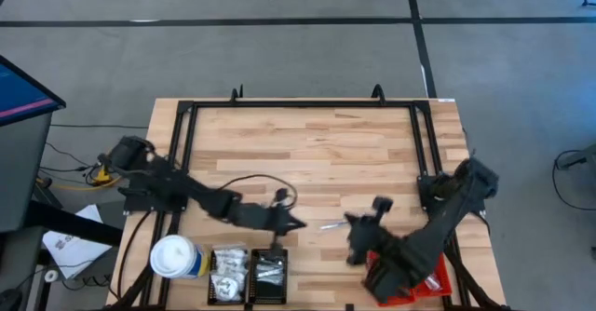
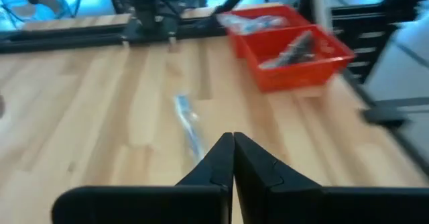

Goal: Pick & Place Travel size toiletries
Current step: Put the blue toothbrush into the right red bin

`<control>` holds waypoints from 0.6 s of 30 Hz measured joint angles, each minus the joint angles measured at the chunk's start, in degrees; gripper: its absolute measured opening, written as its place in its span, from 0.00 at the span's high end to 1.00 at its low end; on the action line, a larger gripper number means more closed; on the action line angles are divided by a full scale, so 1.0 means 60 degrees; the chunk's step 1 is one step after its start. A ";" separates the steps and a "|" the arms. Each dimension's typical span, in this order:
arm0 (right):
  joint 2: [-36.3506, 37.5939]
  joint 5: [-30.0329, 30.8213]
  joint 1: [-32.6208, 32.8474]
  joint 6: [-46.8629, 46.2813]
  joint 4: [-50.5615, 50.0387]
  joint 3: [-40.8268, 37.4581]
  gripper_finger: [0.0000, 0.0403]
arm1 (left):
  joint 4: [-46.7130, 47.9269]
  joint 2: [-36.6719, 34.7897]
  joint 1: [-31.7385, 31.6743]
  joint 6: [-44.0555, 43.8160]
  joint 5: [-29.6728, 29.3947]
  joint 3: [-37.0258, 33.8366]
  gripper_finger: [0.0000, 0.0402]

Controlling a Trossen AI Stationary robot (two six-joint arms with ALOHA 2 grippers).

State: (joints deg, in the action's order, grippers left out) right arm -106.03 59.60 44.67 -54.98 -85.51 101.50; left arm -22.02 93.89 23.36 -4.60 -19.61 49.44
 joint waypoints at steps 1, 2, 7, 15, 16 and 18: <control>0.0443 0.0163 -0.0096 -0.0220 0.0226 -0.0566 1.00 | -0.0022 0.0326 -0.0190 0.0231 0.0121 0.0305 1.00; 0.0898 0.0276 -0.0197 -0.0411 0.0440 -0.1117 1.00 | -0.0028 0.0629 -0.0401 0.0425 0.0365 0.0580 0.99; 0.3438 0.0528 -0.0969 -0.0099 0.3160 -0.3830 1.00 | 0.0004 0.2286 -0.1243 0.0735 0.1596 0.2296 0.89; 0.7329 0.1073 -0.2120 0.4400 1.1672 -0.7883 1.00 | 0.1647 0.4470 -0.1259 0.1511 0.1101 0.4533 0.59; 0.7662 0.0606 -0.2096 0.5366 1.3116 -0.8490 1.00 | 0.1904 0.4651 -0.1160 0.1511 0.0696 0.4508 0.56; 0.8045 -0.0764 -0.1977 0.7190 1.6504 -0.9743 0.99 | 0.1982 0.5024 -0.0989 0.1583 0.0215 0.4491 0.52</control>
State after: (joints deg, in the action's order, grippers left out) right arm -57.76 55.02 32.81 -11.84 13.51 43.04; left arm -10.13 124.03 17.43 4.90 -18.32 76.39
